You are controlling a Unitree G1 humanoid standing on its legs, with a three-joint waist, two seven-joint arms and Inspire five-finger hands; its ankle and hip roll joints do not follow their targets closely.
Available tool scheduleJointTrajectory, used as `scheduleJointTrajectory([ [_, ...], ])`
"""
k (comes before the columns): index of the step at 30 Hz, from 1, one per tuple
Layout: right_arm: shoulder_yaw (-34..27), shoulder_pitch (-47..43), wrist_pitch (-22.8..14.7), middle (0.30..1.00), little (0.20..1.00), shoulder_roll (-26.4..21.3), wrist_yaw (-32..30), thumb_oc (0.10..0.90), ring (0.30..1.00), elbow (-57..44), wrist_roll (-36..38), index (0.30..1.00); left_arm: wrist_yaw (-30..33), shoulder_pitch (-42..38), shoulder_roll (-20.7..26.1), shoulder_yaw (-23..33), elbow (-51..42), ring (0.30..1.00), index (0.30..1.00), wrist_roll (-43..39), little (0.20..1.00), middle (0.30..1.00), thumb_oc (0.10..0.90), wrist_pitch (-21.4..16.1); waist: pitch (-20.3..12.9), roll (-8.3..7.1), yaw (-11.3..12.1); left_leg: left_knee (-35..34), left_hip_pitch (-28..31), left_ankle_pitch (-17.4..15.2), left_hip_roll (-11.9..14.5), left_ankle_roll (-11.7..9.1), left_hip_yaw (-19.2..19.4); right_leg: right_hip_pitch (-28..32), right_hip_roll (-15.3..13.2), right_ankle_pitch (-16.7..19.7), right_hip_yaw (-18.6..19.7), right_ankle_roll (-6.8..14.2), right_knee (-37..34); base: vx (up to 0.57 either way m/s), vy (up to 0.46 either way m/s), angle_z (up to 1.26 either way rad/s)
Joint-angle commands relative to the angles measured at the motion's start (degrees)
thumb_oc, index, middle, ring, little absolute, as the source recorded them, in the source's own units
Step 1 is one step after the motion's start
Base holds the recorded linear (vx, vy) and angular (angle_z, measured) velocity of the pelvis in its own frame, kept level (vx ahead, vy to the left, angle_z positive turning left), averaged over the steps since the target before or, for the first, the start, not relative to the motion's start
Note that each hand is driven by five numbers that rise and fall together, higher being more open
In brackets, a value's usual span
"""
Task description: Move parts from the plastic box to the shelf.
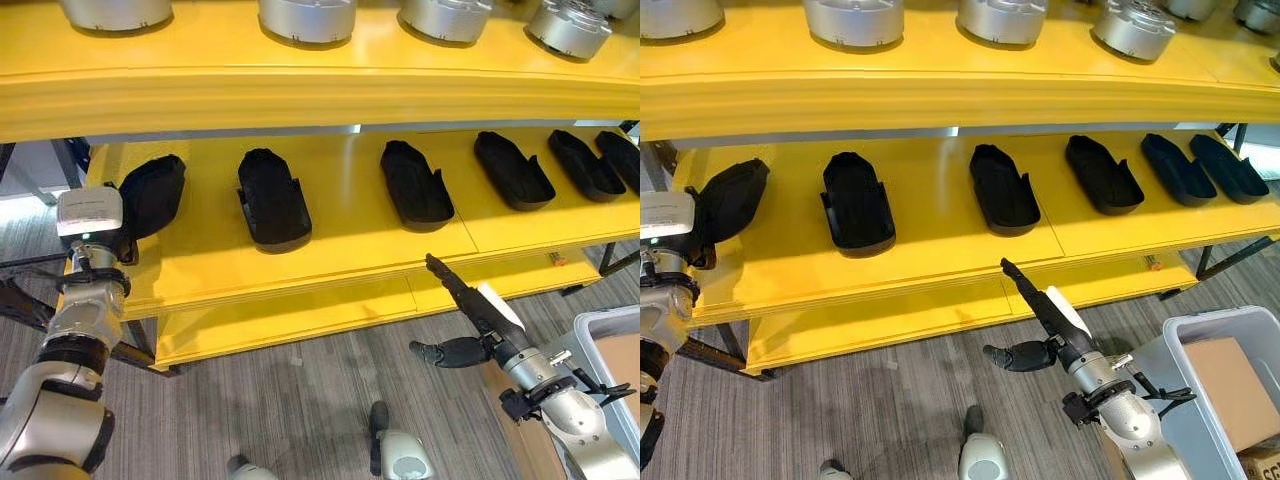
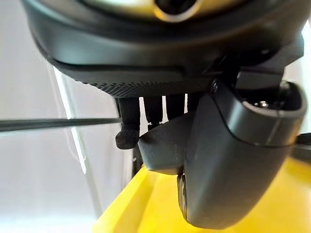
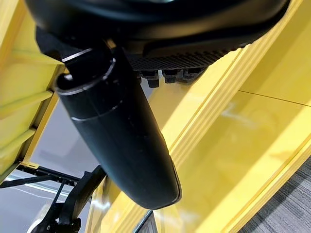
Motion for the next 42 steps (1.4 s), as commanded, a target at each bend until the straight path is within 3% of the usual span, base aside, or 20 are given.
scheduleJointTrajectory([
  [1, -6.23, -1.75, -3.22, 1.0, 1.0, -1.73, -0.38, 0.9, 1.0, -7.75, 2.1, 1.0, 1.8, -0.46, 10.04, 5.22, -1.75, 0.3, 0.3, -1.53, 0.3, 0.3, 0.4, 1.71, -4.0, -0.15, 0.79, 0.6, -4.12, 3.98, 3.47, 0.9, -5.29, 1.91, -6.17, -3.55, 1.84, 3.53, 4.83, -0.02, -0.022, 0.05],
  [8, -6.74, -1.73, -2.95, 1.0, 1.0, -1.93, 0.66, 0.9, 1.0, -8.02, 2.26, 1.0, 1.02, 2.94, 11.32, 8.25, -2.43, 0.3, 0.3, -1.69, 0.3, 0.3, 0.4, 1.36, -3.86, 0.03, 1.2, 0.14, -4.43, 4.42, 3.5, 0.73, -5.64, 1.72, -6.06, -4.03, 1.42, 3.39, 5.34, 0.0, 0.0, 0.03],
  [13, -7.4, -1.93, -2.81, 1.0, 1.0, -1.59, 0.5, 0.9, 1.0, -8.02, 2.08, 1.0, 0.29, 0.0, 10.22, 5.14, -3.93, 0.3, 0.3, -0.1, 0.3, 0.3, 0.4, 1.01, -3.76, 0.27, 0.73, 0.62, -6.08, 4.52, 3.48, 0.61, -6.39, 0.7, -6.1, -3.97, 1.24, 3.32, 5.7, -0.01, 0.003, 0.08],
  [17, -6.52, -2.7, -3.8, 1.0, 1.0, -2.32, -0.11, 0.9, 1.0, -8.06, 3.42, 1.0, 1.02, -7.66, 9.22, -5.46, 1.22, 0.3, 0.3, 2.54, 0.3, 0.3, 0.4, -1.1, -4.23, 0.56, -0.8, 1.16, -6.55, 3.36, 3.81, 0.02, -6.82, -0.41, -5.78, -4.32, 2.32, 4.03, 5.95, 0.03, 0.011, 0.0],
  [19, -6.37, -2.77, -4.03, 1.0, 1.0, -2.37, -0.06, 0.9, 1.0, -8.22, 3.69, 1.0, 1.01, -9.03, 8.79, -7.0, 2.18, 0.3, 0.3, 2.5, 0.3, 0.3, 0.4, -1.48, -4.11, 0.42, -0.9, 1.17, -7.11, 4.45, 3.85, 0.69, -6.16, -1.07, -5.85, -3.36, 2.15, 3.6, 5.82, 0.0, 0.01, -0.05],
  [20, -6.0, -2.76, -4.34, 1.0, 1.0, -2.64, -0.48, 0.9, 1.0, -8.38, 3.77, 1.0, 0.65, -11.47, 7.63, -10.14, 2.44, 0.3, 0.3, 3.5, 0.3, 0.3, 0.4, -1.74, -4.36, 0.71, -1.4, 1.13, -6.55, 3.38, 3.88, 0.02, -6.51, -0.86, -5.7, -4.12, 2.79, 4.13, 5.85, -0.07, 0.004, -0.08],
  [21, -6.11, -2.74, -4.36, 1.0, 1.0, -2.56, -0.49, 0.9, 1.0, -8.41, 3.77, 1.0, 0.66, -11.74, 7.6, -10.32, 2.52, 0.3, 0.3, 3.49, 0.3, 0.3, 0.4, -1.73, -4.15, 0.52, -1.3, 1.07, -7.04, 4.48, 3.84, 0.68, -5.95, -1.29, -5.83, -3.2, 2.45, 3.65, 5.65, 0.07, 0.013, -0.07],
  [25, -5.71, -2.85, -4.87, 1.0, 1.0, -3.13, -0.94, 0.9, 1.0, -8.28, 3.79, 1.0, 1.02, -14.03, 7.45, -13.53, 6.05, 0.3, 0.3, 3.98, 0.3, 0.3, 0.4, -2.56, -4.36, 0.8, -1.78, 1.3, -6.52, 3.36, 3.94, -0.1, -6.07, -1.12, -5.61, -4.03, 3.36, 4.16, 5.81, 0.02, 0.01, -0.07],
  [42, -5.29, -3.31, -5.73, 1.0, 1.0, -3.43, -1.79, 0.9, 1.0, -8.18, 3.81, 1.0, -0.05, -8.94, 7.27, -13.06, 9.24, 0.3, 0.3, 5.13, 0.3, 0.3, 0.4, -3.8, -3.89, 0.97, -1.64, 1.35, -6.77, 3.61, 4.0, -0.02, -5.99, -2.01, -5.67, -4.09, 3.73, 4.11, 6.36, 0.0, 0.001, -0.01],
])
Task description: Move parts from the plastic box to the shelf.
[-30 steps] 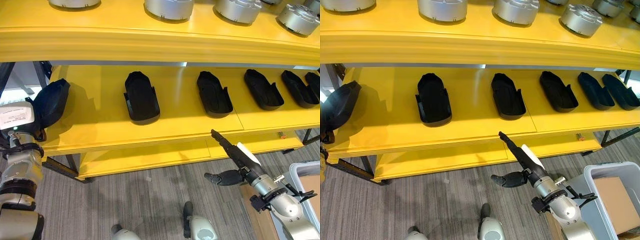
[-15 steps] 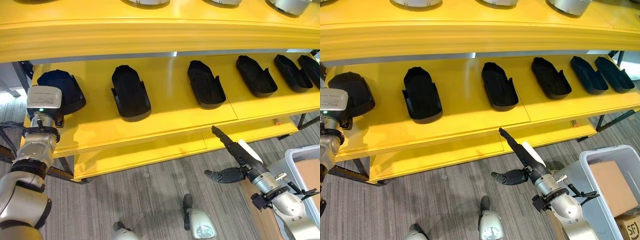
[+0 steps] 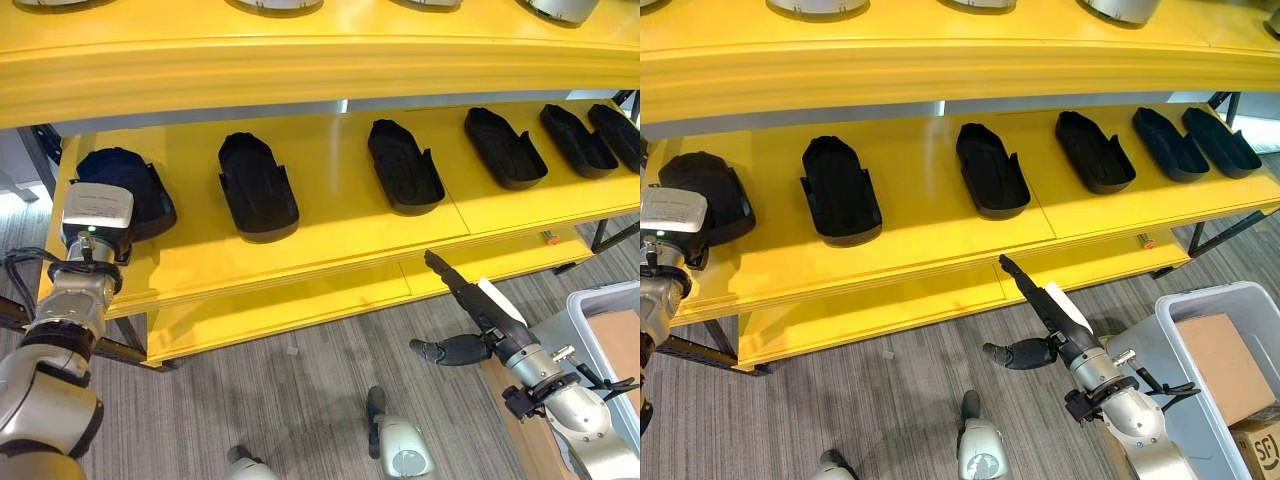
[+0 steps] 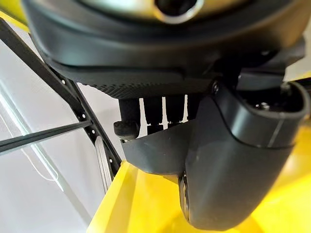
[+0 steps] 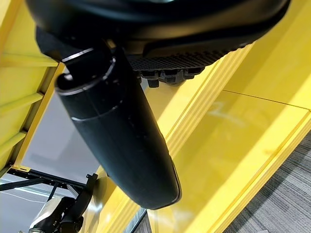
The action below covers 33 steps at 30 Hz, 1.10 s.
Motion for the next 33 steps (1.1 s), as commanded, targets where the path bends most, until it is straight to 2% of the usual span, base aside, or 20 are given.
scheduleJointTrajectory([
  [1, -4.27, -3.07, -6.58, 1.0, 1.0, -2.88, -2.86, 0.9, 1.0, -6.47, 3.72, 1.0, 0.66, 0.67, 3.17, 3.71, 1.24, 0.3, 0.3, 0.02, 0.3, 0.3, 0.4, 0.93, -5.21, 0.25, 1.3, -1.88, -3.16, 3.83, 3.05, -0.28, -4.96, 2.0, -5.96, -3.64, 3.02, 4.8, 3.05, 0.0, 0.0, 0.0],
  [13, -4.83, -3.44, -6.44, 1.0, 1.0, -2.71, -3.15, 0.9, 1.0, -5.97, 4.16, 1.0, -1.93, 1.19, 6.05, 3.13, 0.64, 0.3, 0.3, -0.33, 0.3, 0.3, 0.4, -0.58, -4.85, 0.37, 1.56, -1.12, -4.87, 3.69, 2.75, -0.16, -5.79, 1.91, -6.22, -3.11, 2.35, 5.0, 2.69, 0.0, 0.001, 0.0],
  [28, -8.38, -2.78, -6.7, 1.0, 1.0, -2.39, -4.35, 0.9, 1.0, -5.65, 4.4, 1.0, -2.78, -3.16, 15.1, -3.44, -5.36, 0.3, 0.3, 5.44, 0.3, 0.3, 0.4, -2.93, -4.77, 0.81, 1.22, 1.13, -9.01, 2.84, 2.83, 0.41, -6.79, 0.17, -6.13, -1.99, 2.46, 5.38, 1.29, 0.0, 0.007, 0.02],
  [33, -9.2, -2.53, -7.46, 1.0, 1.0, -2.7, -4.65, 0.9, 1.0, -5.49, 4.41, 1.0, -1.29, -5.91, 17.56, -7.86, -6.47, 0.3, 0.3, 8.81, 0.3, 0.3, 0.4, -4.06, -5.1, 1.21, 0.77, 2.61, -10.49, 2.02, 2.67, 0.65, -6.81, -0.46, -6.39, -1.42, 2.76, 5.64, 0.93, 0.01, 0.031, 0.0],
])
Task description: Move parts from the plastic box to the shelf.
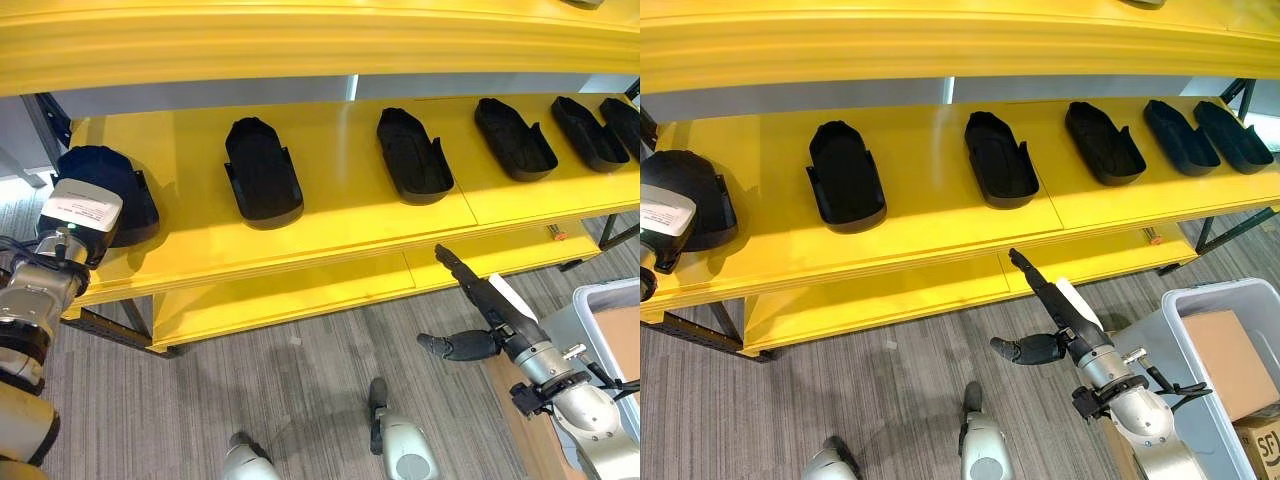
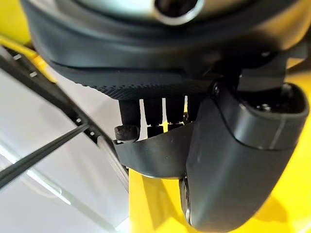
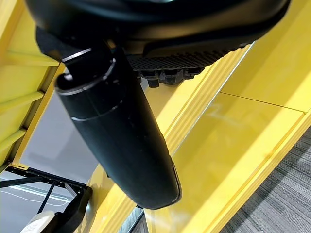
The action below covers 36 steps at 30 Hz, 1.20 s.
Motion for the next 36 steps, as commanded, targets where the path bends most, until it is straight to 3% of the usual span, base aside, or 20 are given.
scheduleJointTrajectory([
  [1, -7.95, -3.02, -6.88, 1.0, 1.0, -1.36, -2.92, 0.9, 1.0, -5.42, 3.38, 1.0, 2.24, -4.6, 7.53, 0.97, -1.66, 0.3, 0.3, 2.59, 0.3, 0.3, 0.4, 0.93, -3.25, 0.21, -0.19, -3.97, -1.1, 4.07, 1.72, -0.88, -4.72, 4.21, -6.33, -4.23, 3.02, 6.24, 3.37, 0.0, 0.0, 0.0],
  [6, -8.25, -2.62, -7.16, 1.0, 1.0, -1.45, -3.03, 0.9, 1.0, -4.99, 3.52, 1.0, 2.13, -6.43, 8.98, -2.44, -2.18, 0.3, 0.3, 4.82, 0.3, 0.3, 0.4, 0.27, -3.67, 0.58, -0.48, -3.09, -2.19, 3.62, 1.8, -0.74, -4.9, 3.73, -6.43, -3.81, 3.25, 6.33, 2.94, 0.0, 0.025, 0.0],
  [17, -11.04, -0.08, -6.61, 1.0, 1.0, -0.17, -2.63, 0.9, 1.0, -4.55, 2.69, 1.0, 0.65, -16.45, 16.56, -11.45, -20.26, 0.3, 0.3, 8.35, 0.3, 0.3, 0.4, -3.58, -4.76, 1.63, -0.7, -2.2, -3.97, 2.77, 1.31, -0.64, -5.26, 3.65, -6.78, -3.21, 3.22, 6.6, 1.61, 0.0, 0.003, 0.0],
  [24, -11.81, 0.84, -6.59, 1.0, 1.0, 0.79, -1.69, 0.9, 1.0, -4.57, 3.35, 1.0, 0.76, -20.07, 19.29, -15.39, -22.72, 0.3, 0.3, 8.93, 0.3, 0.3, 0.4, -5.07, -5.2, 2.01, -0.63, -1.83, -4.82, 2.47, 1.0, -0.54, -5.09, 3.15, -7.11, -2.48, 3.54, 6.79, 0.82, 0.0, 0.0, 0.0],
  [31, -12.56, 1.26, -6.94, 1.0, 1.0, 0.99, -1.35, 0.9, 1.0, -4.89, 3.16, 1.0, 0.79, -17.33, 20.28, -14.49, -23.29, 0.3, 0.3, 9.5, 0.3, 0.3, 0.4, -5.82, -5.23, 2.09, -0.46, -1.14, -5.54, 2.1, 0.81, -0.33, -4.99, 2.62, -7.46, -2.21, 3.88, 6.85, 0.52, 0.0, 0.02, -0.02],
  [36, -12.57, 0.98, -6.62, 1.0, 1.0, 1.75, -1.18, 0.9, 1.0, -4.75, 2.97, 1.0, 0.09, -11.5, 19.0, -8.68, -20.64, 0.3, 0.3, 8.66, 0.3, 0.3, 0.4, -4.46, -4.91, 1.47, 0.15, -0.76, -5.93, 2.02, 0.85, -0.18, -5.23, 2.57, -7.48, -2.29, 3.68, 6.83, 0.68, 0.0, 0.0, 0.0],
])
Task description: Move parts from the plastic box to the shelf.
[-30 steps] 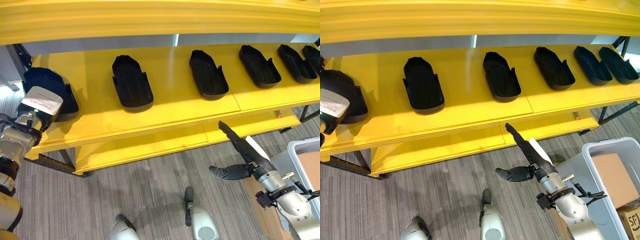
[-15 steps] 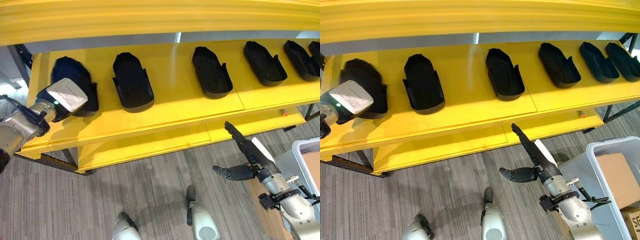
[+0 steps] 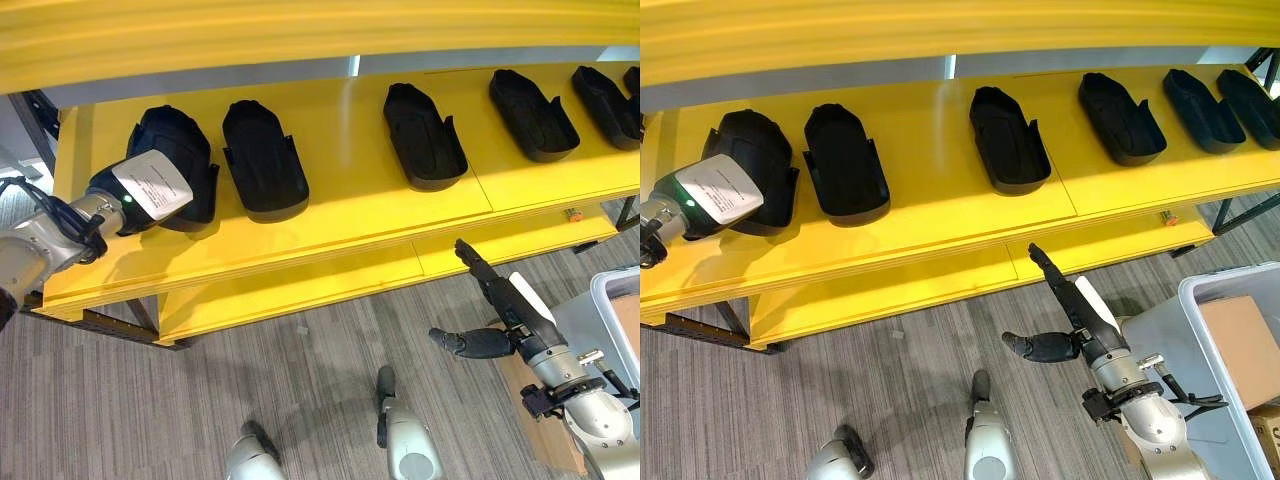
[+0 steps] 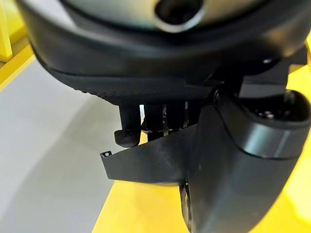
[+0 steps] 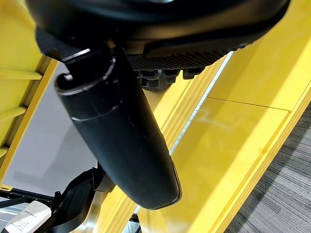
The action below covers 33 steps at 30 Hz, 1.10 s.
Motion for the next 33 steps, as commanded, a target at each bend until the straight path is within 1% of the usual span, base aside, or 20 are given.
scheduleJointTrajectory([
  [1, -7.71, -1.38, -5.35, 1.0, 1.0, -0.95, -1.3, 0.9, 1.0, -5.14, 2.85, 1.0, 1.43, 3.45, 5.23, 11.52, 4.68, 0.3, 0.3, -1.11, 0.3, 0.3, 0.4, 5.1, -5.09, -0.25, -0.08, -2.6, -2.19, 3.49, 1.97, -1.14, -5.77, 5.42, -6.34, -3.73, 2.69, 5.9, 2.24, 0.0, 0.0, 0.0],
  [4, -7.12, -2.12, -5.36, 1.0, 1.0, -1.41, -1.65, 0.9, 1.0, -5.25, 2.41, 1.0, 2.26, 8.34, 2.62, 17.6, 8.91, 0.3, 0.3, -2.71, 0.3, 0.3, 0.4, 6.73, -4.76, -0.32, -0.02, -2.48, -2.12, 3.51, 1.98, -1.09, -5.68, 5.43, -6.31, -3.87, 2.71, 5.77, 2.46, 0.0, 0.0, 0.0],
  [5, -7.05, -2.18, -5.36, 1.0, 1.0, -1.65, -1.67, 0.9, 1.0, -5.24, 2.39, 1.0, 2.41, 9.05, 2.5, 18.28, 8.99, 0.3, 0.3, -2.65, 0.3, 0.3, 0.4, 6.77, -4.76, -0.14, -0.16, -2.49, -2.08, 3.51, 1.97, -1.09, -5.65, 5.43, -6.32, -3.88, 2.73, 5.77, 2.47, 0.0, 0.0, 0.0],
  [6, -6.78, -2.51, -5.18, 1.0, 1.0, -1.84, -1.86, 0.9, 1.0, -5.44, 2.02, 1.0, 2.3, 11.18, 0.79, 20.98, 11.36, 0.3, 0.3, -3.76, 0.3, 0.3, 0.4, 7.6, -4.63, -0.38, -0.09, -2.39, -2.13, 3.54, 2.0, -1.04, -5.75, 5.44, -6.28, -3.93, 2.7, 5.7, 2.56, 0.0, 0.0, 0.0],
  [8, -6.68, -2.92, -5.09, 1.0, 1.0, -2.35, -1.94, 0.9, 1.0, -5.65, 1.95, 1.0, 2.36, 14.12, -0.63, 24.38, 12.04, 0.3, 0.3, -4.91, 0.3, 0.3, 0.4, 7.83, -4.5, -0.26, -0.23, -2.53, -2.06, 3.59, 2.05, -1.01, -5.76, 5.52, -6.22, -4.01, 2.65, 5.63, 2.59, 0.0, 0.0, 0.0],
  [11, -6.63, -3.2, -4.88, 1.0, 1.0, -2.57, -2.32, 0.9, 1.0, -5.6, 1.9, 1.0, 2.07, 16.81, -2.22, 27.65, 14.41, 0.3, 0.3, -6.41, 0.3, 0.3, 0.4, 8.47, -4.26, -0.61, -0.32, -2.48, -1.87, 3.66, 2.26, -1.02, -5.66, 5.59, -6.19, -3.98, 2.58, 5.58, 2.66, 0.0, 0.0, 0.0],
  [16, -6.17, -3.89, -4.89, 1.0, 1.0, -3.26, -2.23, 0.9, 1.0, -5.79, 2.34, 1.0, 2.33, 16.51, -3.68, 27.46, 17.67, 0.3, 0.3, -7.31, 0.3, 0.3, 0.4, 8.85, -3.89, -0.86, -0.55, -2.28, -1.64, 3.67, 2.45, -1.06, -5.28, 5.7, -6.14, -3.7, 2.74, 5.64, 2.38, 0.0, 0.006, -0.02],
  [21, -6.21, -4.01, -4.93, 1.0, 1.0, -3.72, -2.65, 0.9, 1.0, -5.62, 2.4, 1.0, 2.29, 14.79, -4.04, 25.68, 17.6, 0.3, 0.3, -7.36, 0.3, 0.3, 0.4, 8.65, -3.84, -1.01, -0.63, -1.78, -2.1, 3.55, 2.58, -1.03, -5.34, 5.65, -6.14, -3.51, 2.79, 5.62, 2.15, 0.0, 0.0, 0.0],
  [28, -6.69, -4.05, -4.87, 1.0, 1.0, -3.52, -3.03, 0.9, 1.0, -5.29, 2.42, 1.0, 2.17, 13.23, -2.9, 23.88, 13.87, 0.3, 0.3, -6.12, 0.3, 0.3, 0.4, 8.09, -4.05, -0.86, -0.68, -1.3, -2.97, 3.22, 2.53, -0.94, -5.45, 5.14, -6.22, -3.2, 3.01, 5.72, 1.81, 0.0, 0.0, 0.0],
  [33, -7.22, -3.95, -4.61, 1.0, 1.0, -3.45, -2.8, 0.9, 1.0, -5.04, 2.59, 1.0, 1.54, 13.29, -1.39, 23.28, 9.64, 0.3, 0.3, -4.97, 0.3, 0.3, 0.4, 6.81, -4.05, -0.67, -0.6, -1.25, -3.09, 3.08, 2.45, -0.96, -5.37, 4.97, -6.37, -3.09, 3.21, 5.72, 1.71, 0.0, 0.0, 0.0],
])
